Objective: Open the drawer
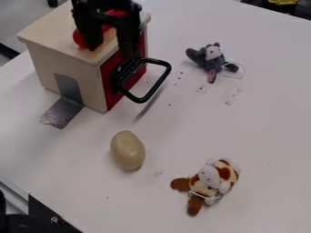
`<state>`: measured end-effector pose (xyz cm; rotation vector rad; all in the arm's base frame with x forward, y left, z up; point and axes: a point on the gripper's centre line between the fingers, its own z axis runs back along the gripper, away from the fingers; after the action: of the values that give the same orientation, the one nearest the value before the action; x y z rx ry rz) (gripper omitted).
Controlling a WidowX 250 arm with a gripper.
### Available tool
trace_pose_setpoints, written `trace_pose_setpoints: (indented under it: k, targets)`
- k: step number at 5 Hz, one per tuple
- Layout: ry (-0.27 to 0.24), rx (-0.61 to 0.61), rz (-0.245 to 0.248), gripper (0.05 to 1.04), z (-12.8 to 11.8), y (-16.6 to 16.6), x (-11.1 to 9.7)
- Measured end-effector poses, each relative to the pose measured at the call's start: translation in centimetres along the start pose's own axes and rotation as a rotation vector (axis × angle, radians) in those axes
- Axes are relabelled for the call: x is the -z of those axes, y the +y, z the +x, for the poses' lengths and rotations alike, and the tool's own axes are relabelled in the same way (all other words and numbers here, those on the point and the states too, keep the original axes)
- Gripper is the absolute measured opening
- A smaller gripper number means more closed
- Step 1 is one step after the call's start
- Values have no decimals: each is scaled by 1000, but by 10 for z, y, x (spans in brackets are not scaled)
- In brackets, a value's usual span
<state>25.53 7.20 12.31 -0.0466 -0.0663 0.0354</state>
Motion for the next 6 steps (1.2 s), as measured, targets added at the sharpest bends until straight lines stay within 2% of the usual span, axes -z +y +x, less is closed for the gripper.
trace_pose_setpoints:
  k: [1, 2, 3, 4, 6]
  targets:
    - [-4, -53, 14, 1000, -26, -13, 11]
    - [4, -165, 47, 1000, -48, -24, 42]
    - [-10, -246, 72, 1000, -61, -35, 67]
    - [25, -305, 85, 1000, -71, -45, 95]
    - [47, -345, 124, 997, -67, -49, 123]
